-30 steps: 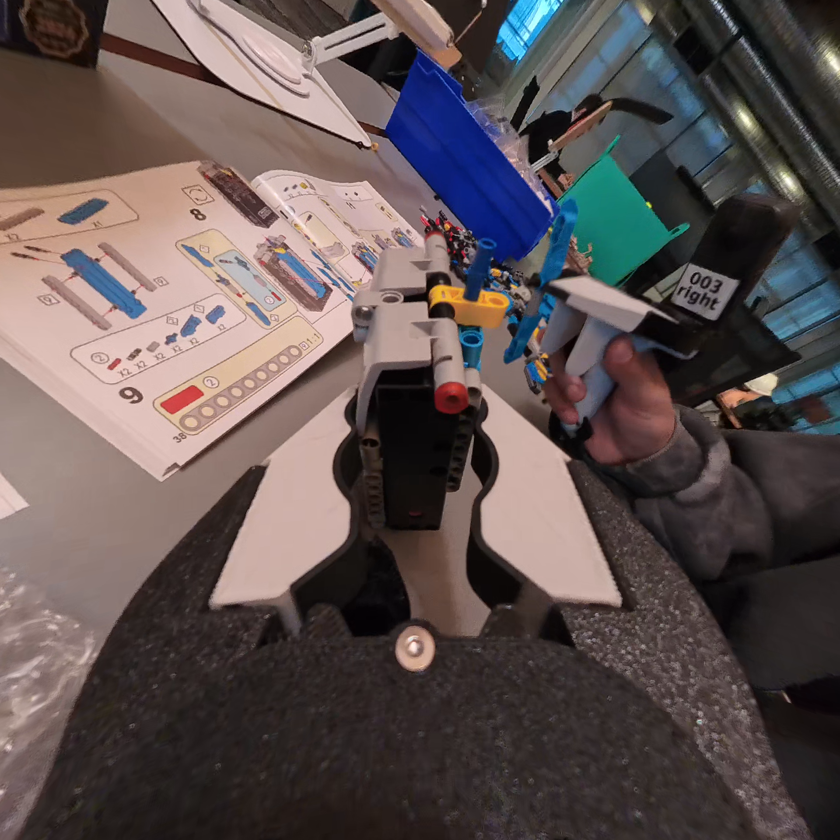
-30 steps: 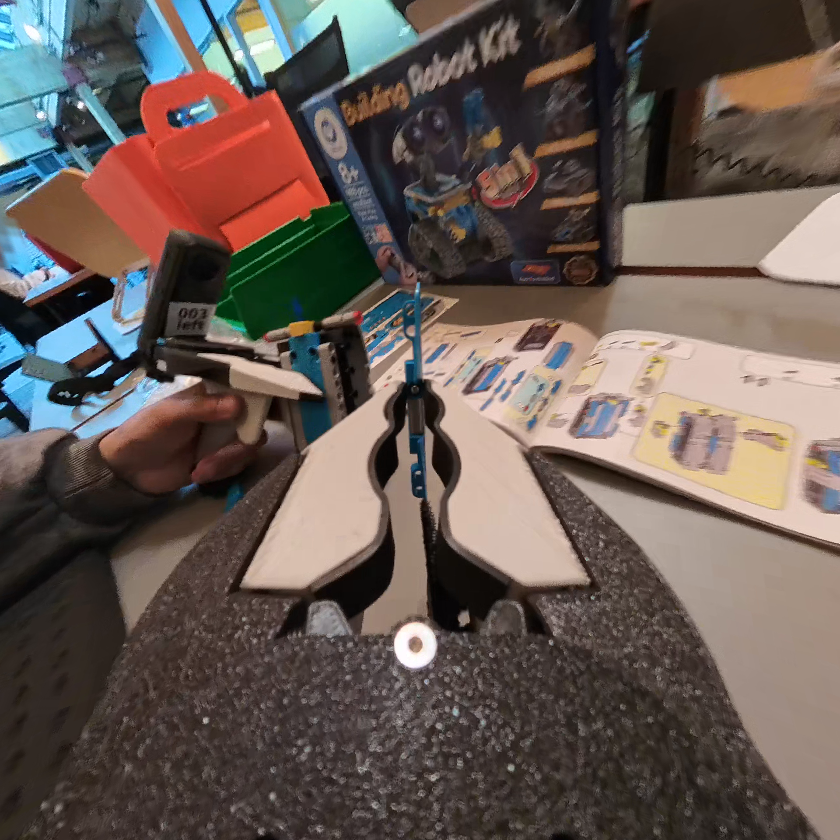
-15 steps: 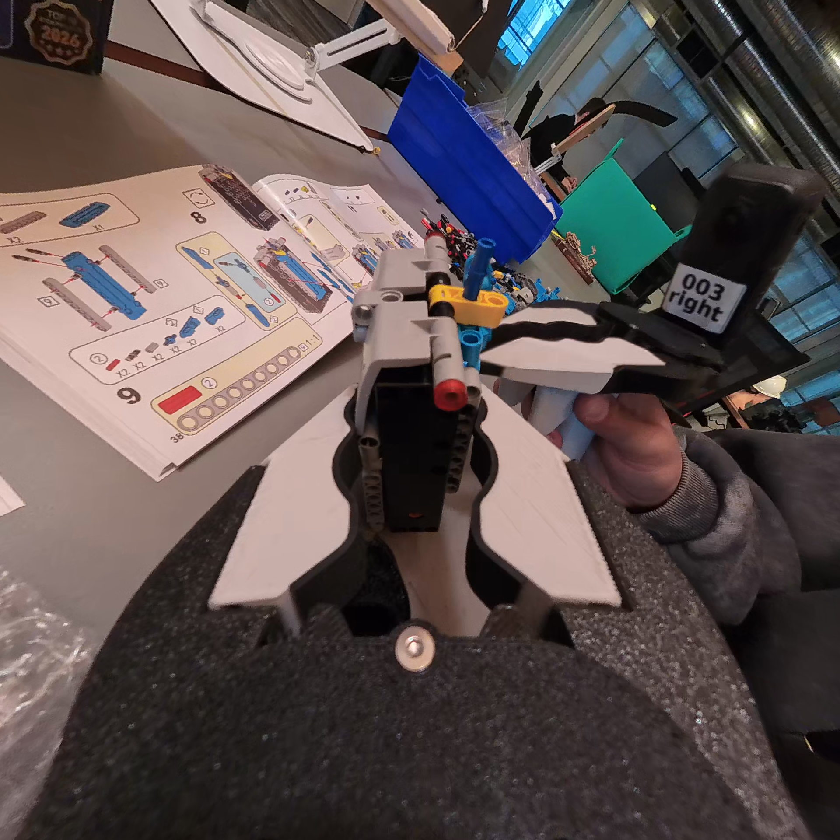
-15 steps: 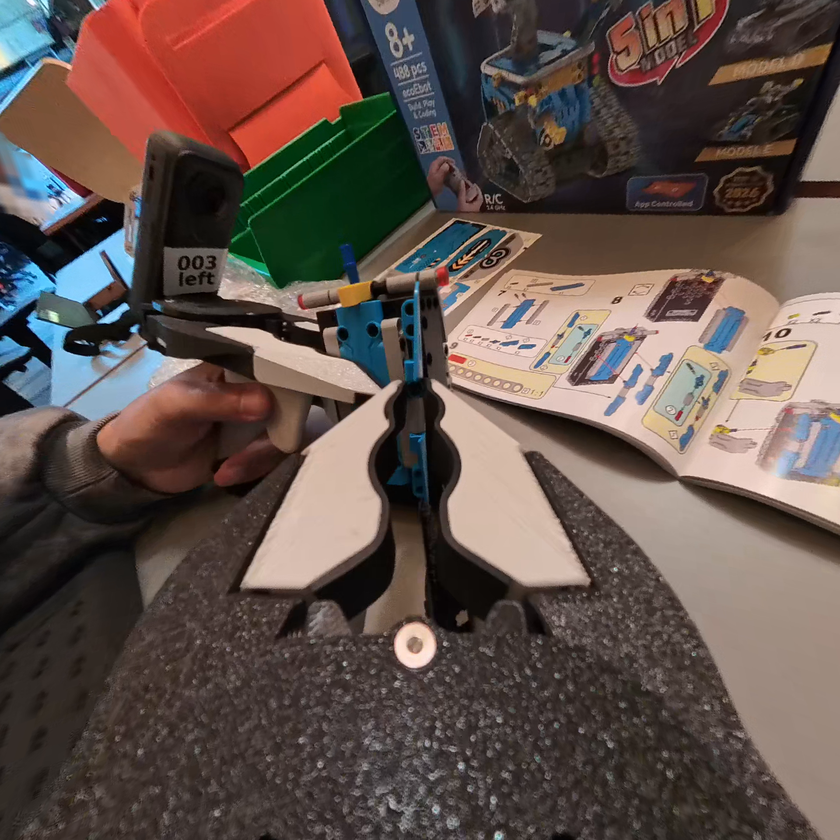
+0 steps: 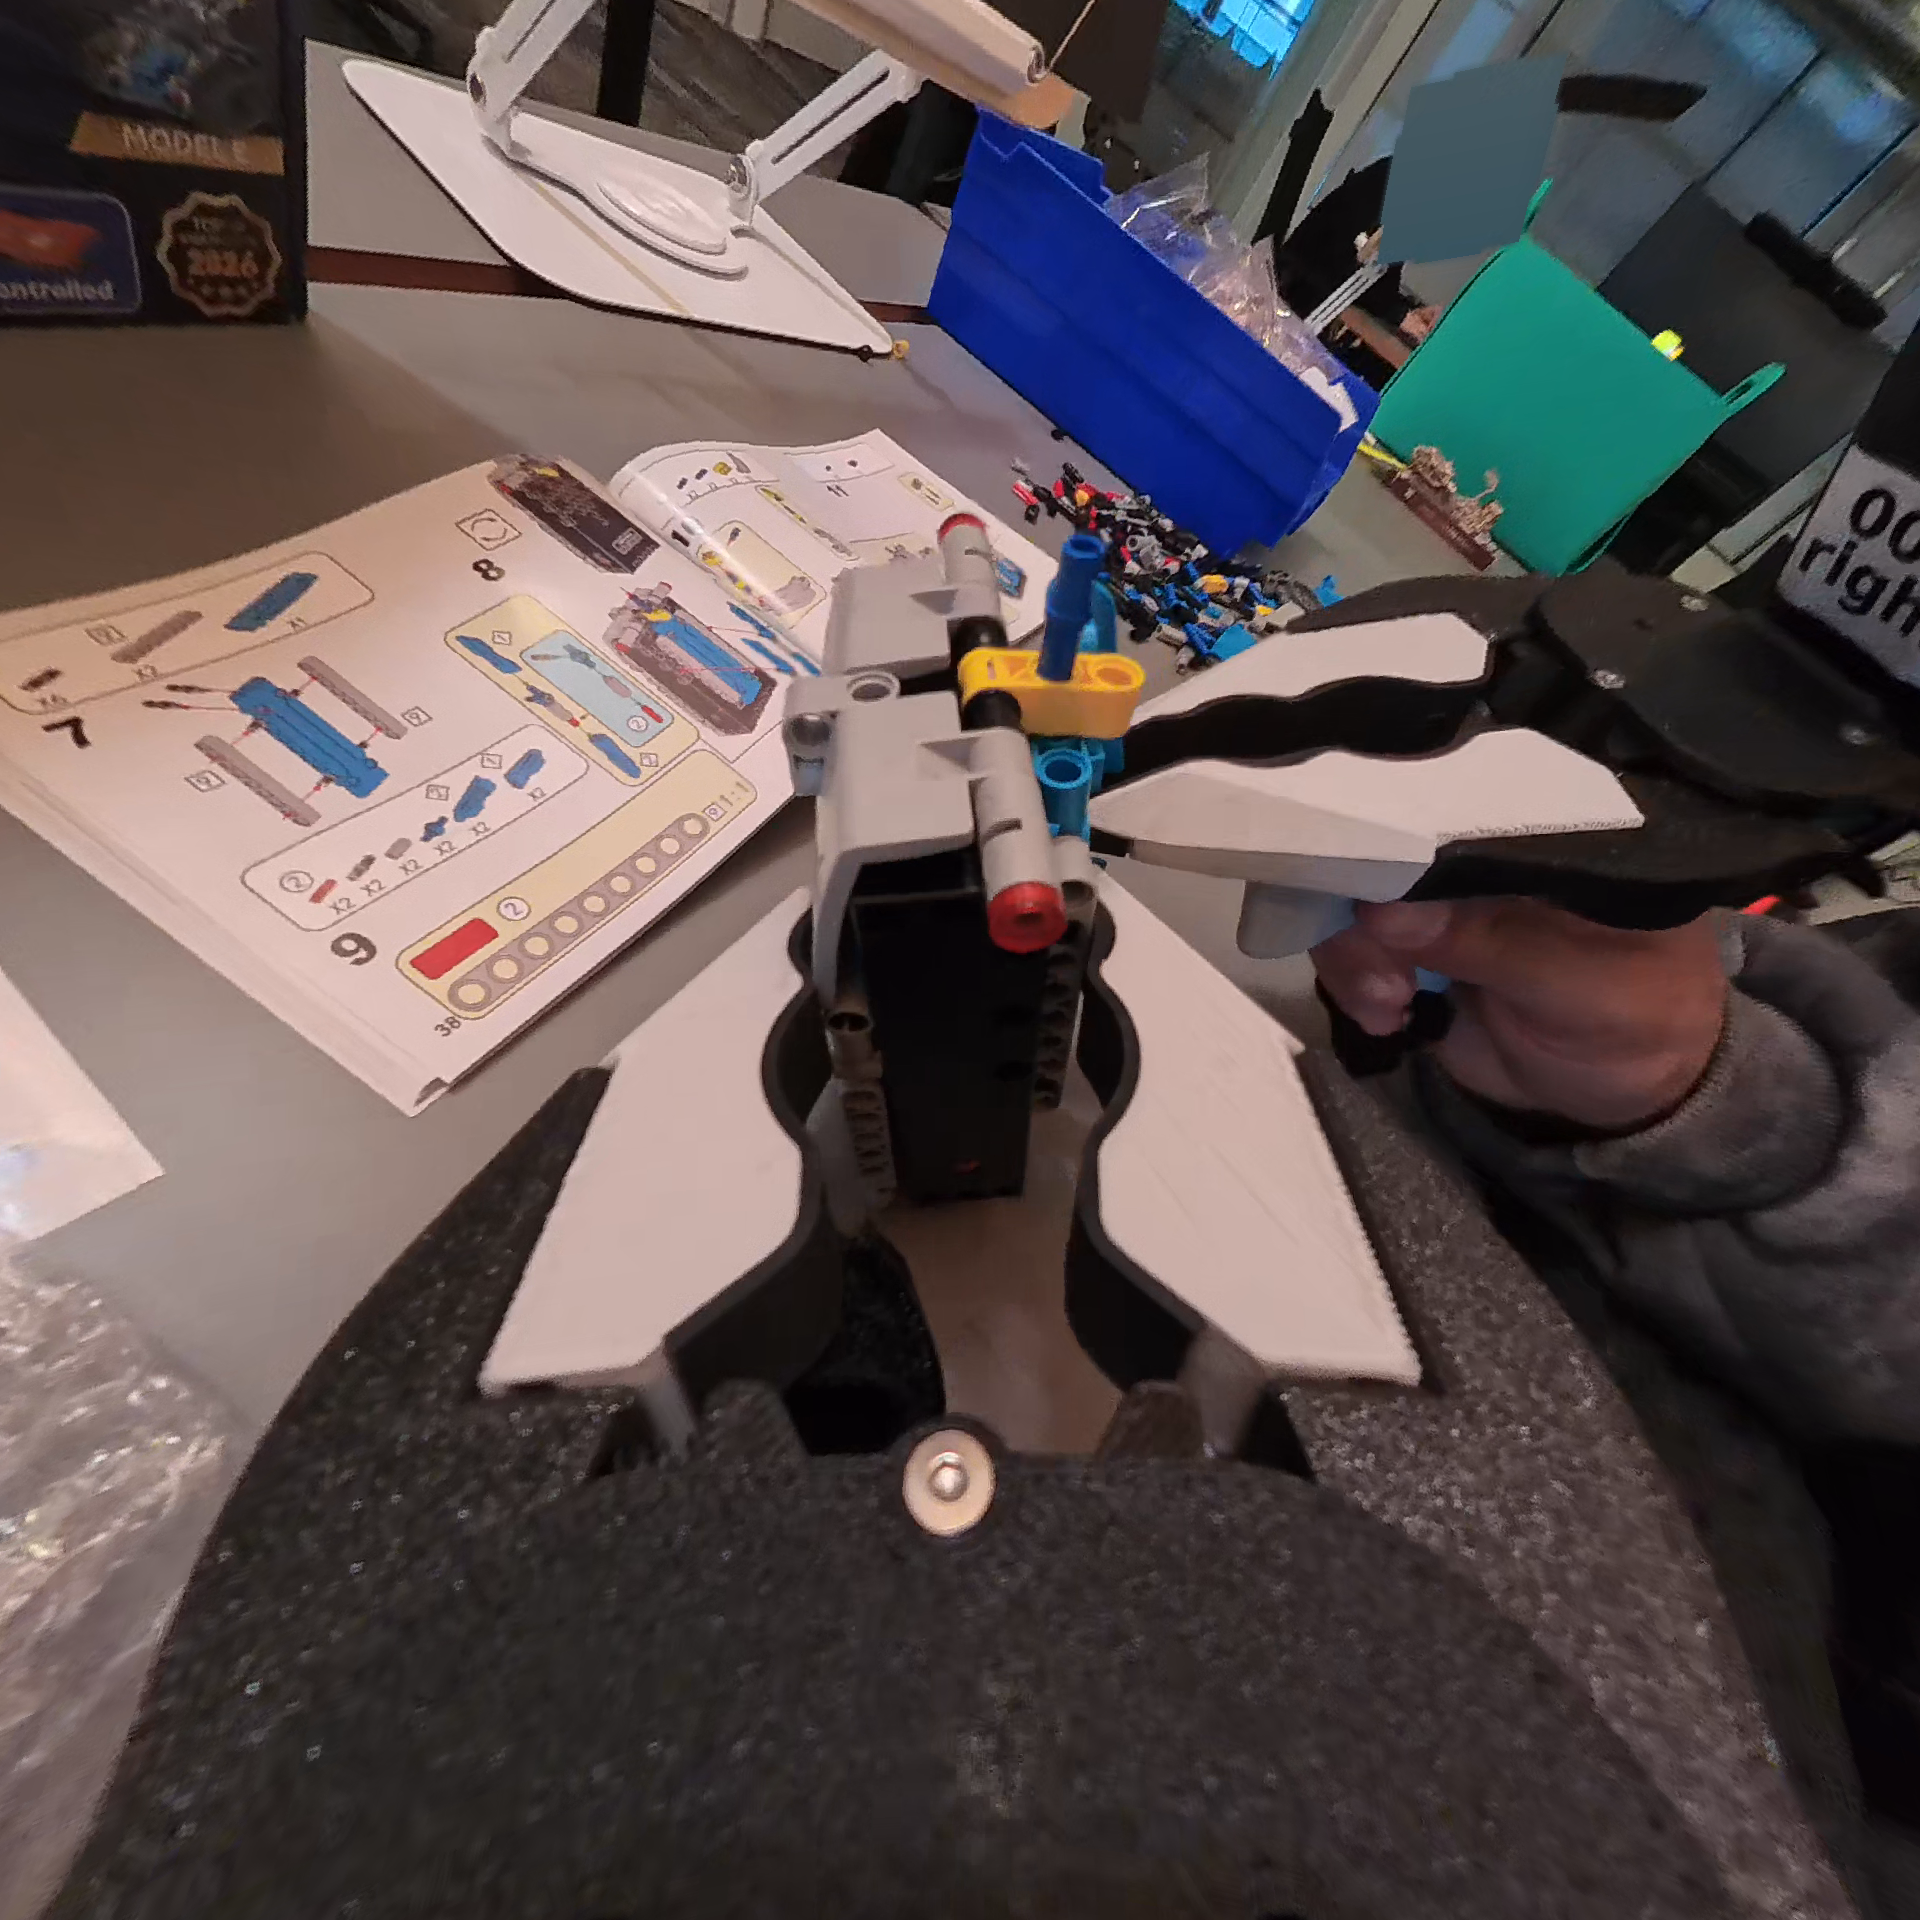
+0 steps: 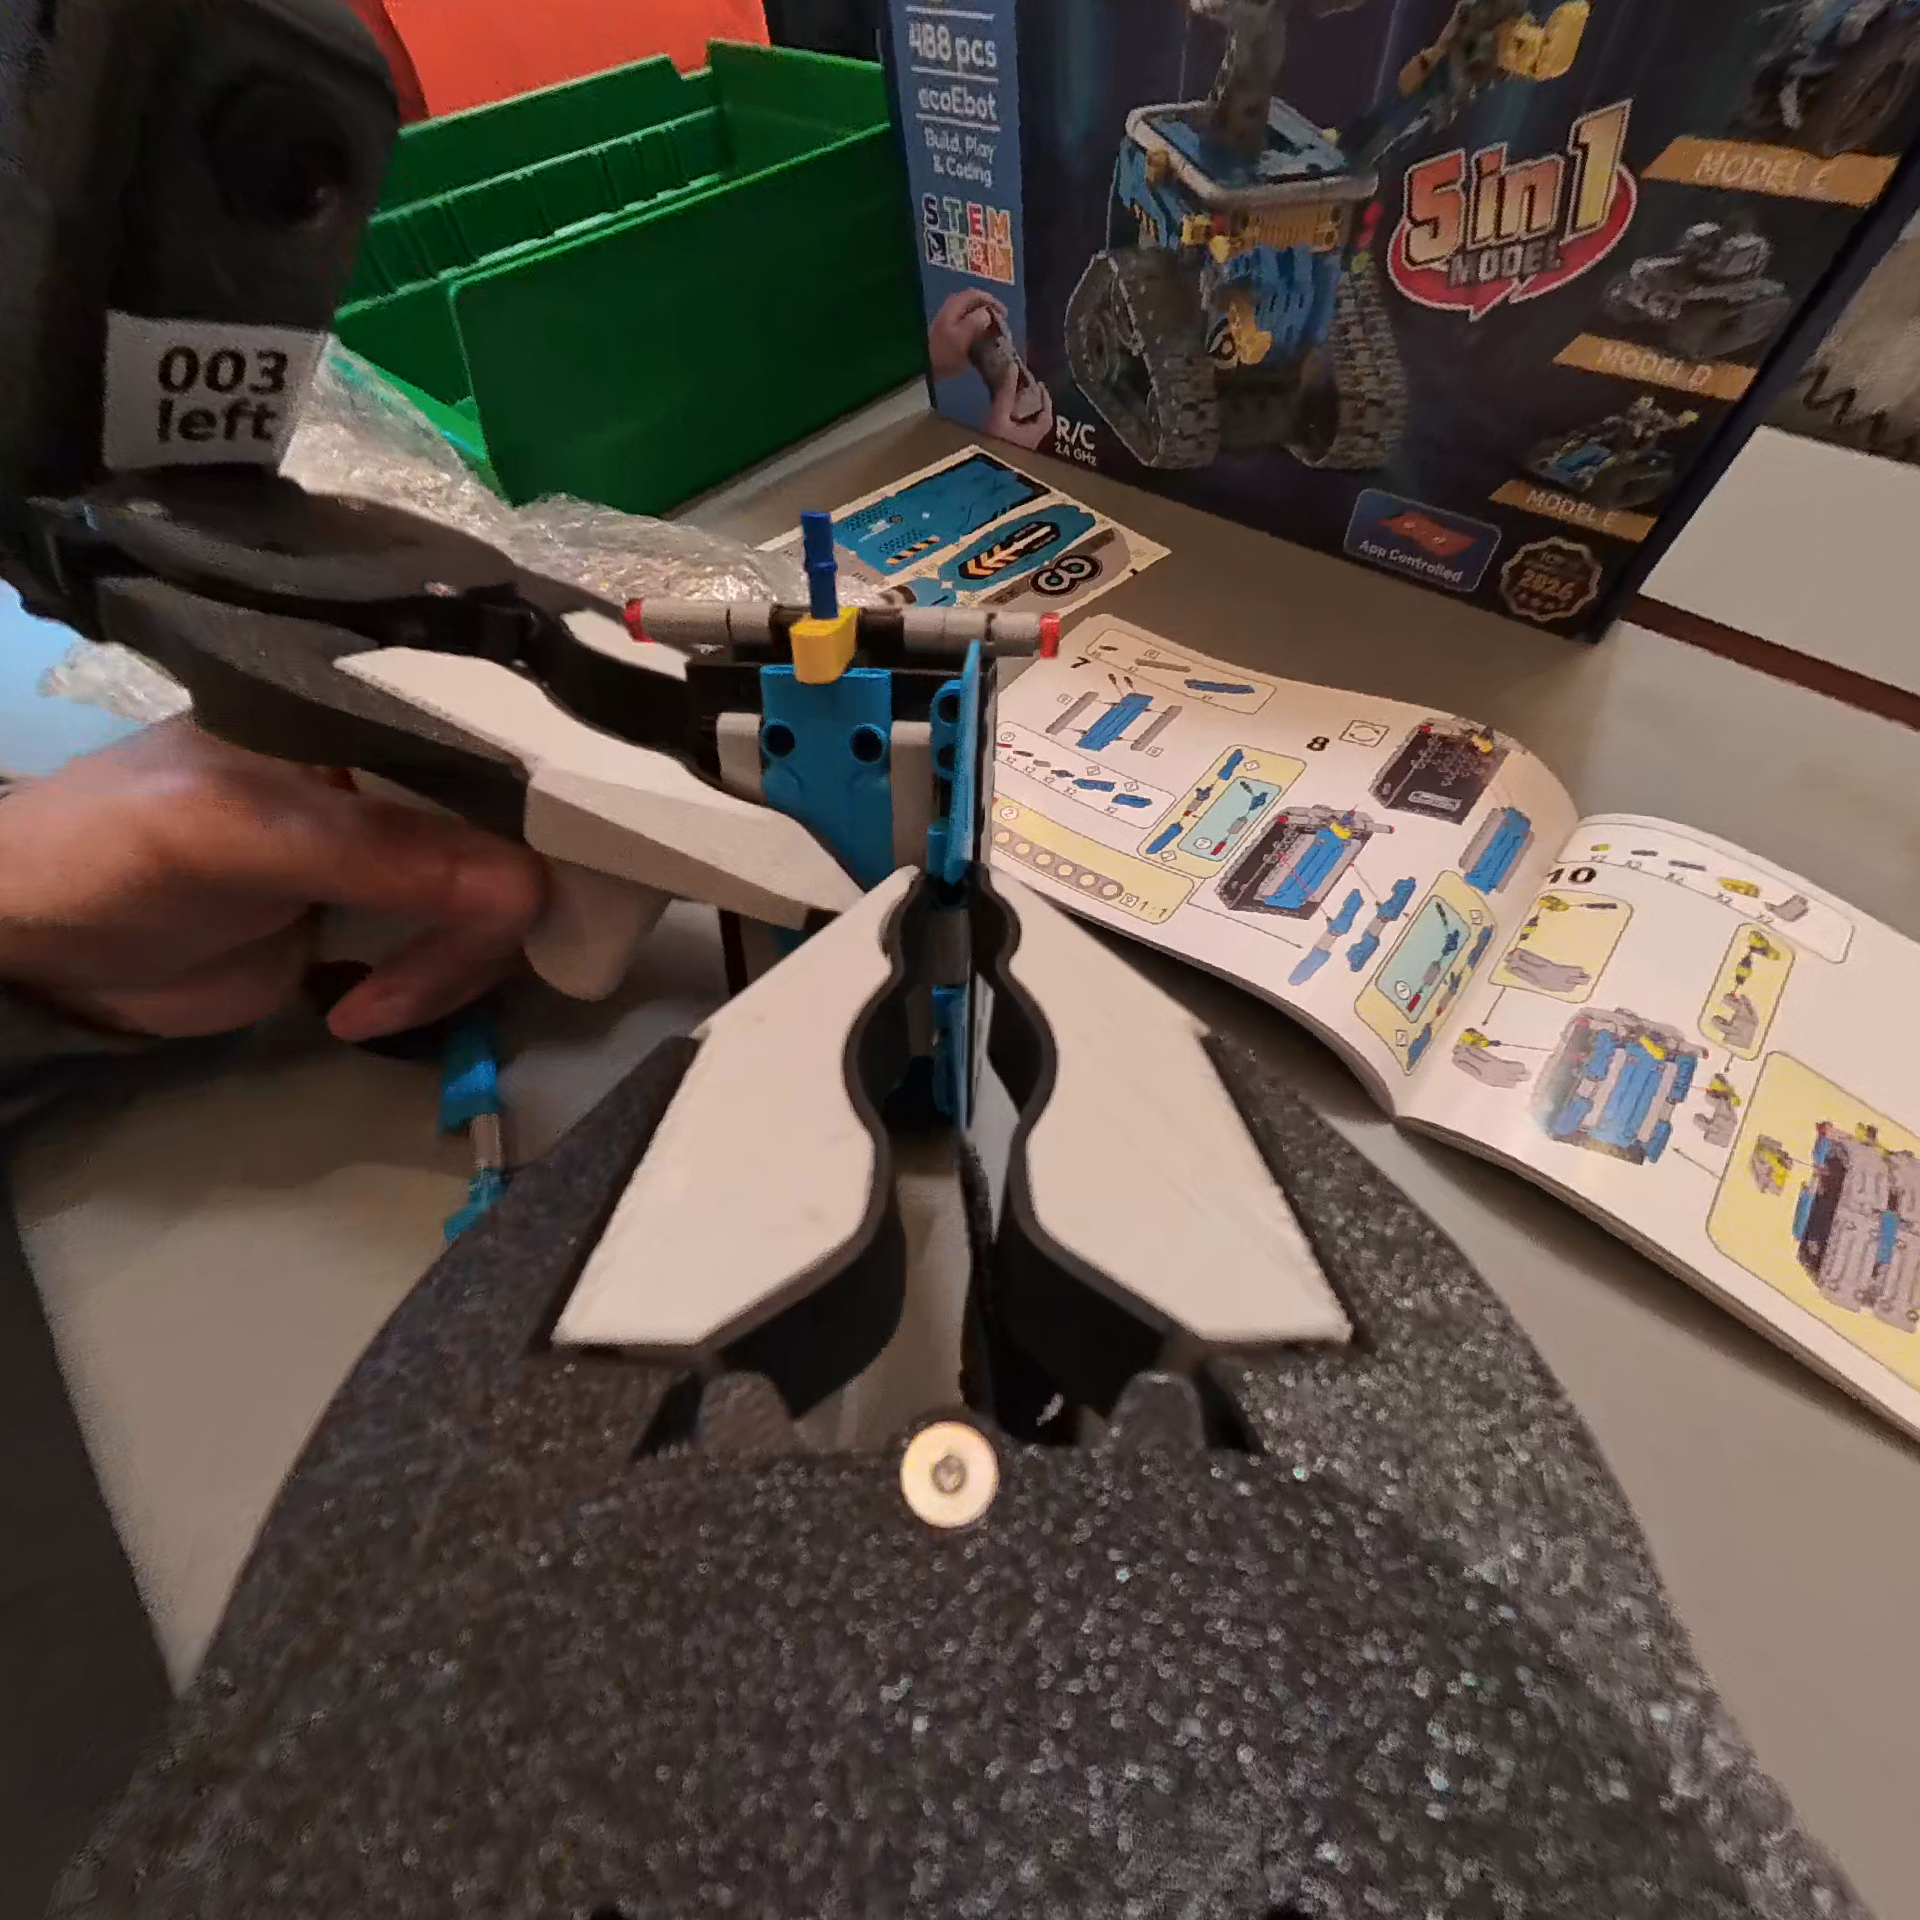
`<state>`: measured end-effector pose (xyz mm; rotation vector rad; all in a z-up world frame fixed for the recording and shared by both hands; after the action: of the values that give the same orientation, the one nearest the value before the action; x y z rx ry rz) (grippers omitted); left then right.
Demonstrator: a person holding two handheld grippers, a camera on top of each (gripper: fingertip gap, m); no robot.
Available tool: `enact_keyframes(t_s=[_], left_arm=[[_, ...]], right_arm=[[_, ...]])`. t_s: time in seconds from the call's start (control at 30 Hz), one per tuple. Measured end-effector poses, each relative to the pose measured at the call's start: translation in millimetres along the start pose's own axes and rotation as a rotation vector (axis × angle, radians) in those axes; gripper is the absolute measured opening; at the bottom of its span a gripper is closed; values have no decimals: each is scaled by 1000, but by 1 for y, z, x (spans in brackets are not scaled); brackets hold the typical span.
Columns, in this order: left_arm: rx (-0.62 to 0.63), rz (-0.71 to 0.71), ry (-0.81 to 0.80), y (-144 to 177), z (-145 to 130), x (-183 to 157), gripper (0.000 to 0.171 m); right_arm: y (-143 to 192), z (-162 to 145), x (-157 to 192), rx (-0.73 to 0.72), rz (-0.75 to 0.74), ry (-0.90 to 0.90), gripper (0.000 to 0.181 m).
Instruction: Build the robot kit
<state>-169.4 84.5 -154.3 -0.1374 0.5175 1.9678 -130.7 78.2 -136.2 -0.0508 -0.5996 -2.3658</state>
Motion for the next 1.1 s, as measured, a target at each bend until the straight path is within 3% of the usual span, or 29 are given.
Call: enact_keyframes(t_s=[0.17,0.27,0.4,0.6,0.8,0.97,1.1], left_arm=[[6,14,-20,0,0,1,44],[12,32,-33,0,1,3,45],[-1,10,54,0,2,7,45],[-4,-12,60,1,1,6,45],[-8,-25,80,2,0,7,45],[-9,-37,92,3,0,7,45],[-8,-48,96,4,-1,6,45]], right_arm=[[-2,1,-1,5,17,59,7],[-4,1,-3,-22,104,-108,7],[-7,3,-3,-44,72,-58,8],[-6,2,-3,-40,191,-192,8],[-6,2,0,-38,229,-207,10],[-4,2,5,-35,300,-248,21],[-2,2,4,-30,328,-250,16]])
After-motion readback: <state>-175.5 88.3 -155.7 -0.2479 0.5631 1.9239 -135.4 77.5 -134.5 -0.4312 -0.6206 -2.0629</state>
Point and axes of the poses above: each gripper's, where its closed fingertips meet, y back along the fingers, z out of its top, x = y × z across the jaws, the point moved 2 cm from there along y, back along the fingers, and after that the axes turned 9 degrees about -y, right-handed, at the moved point
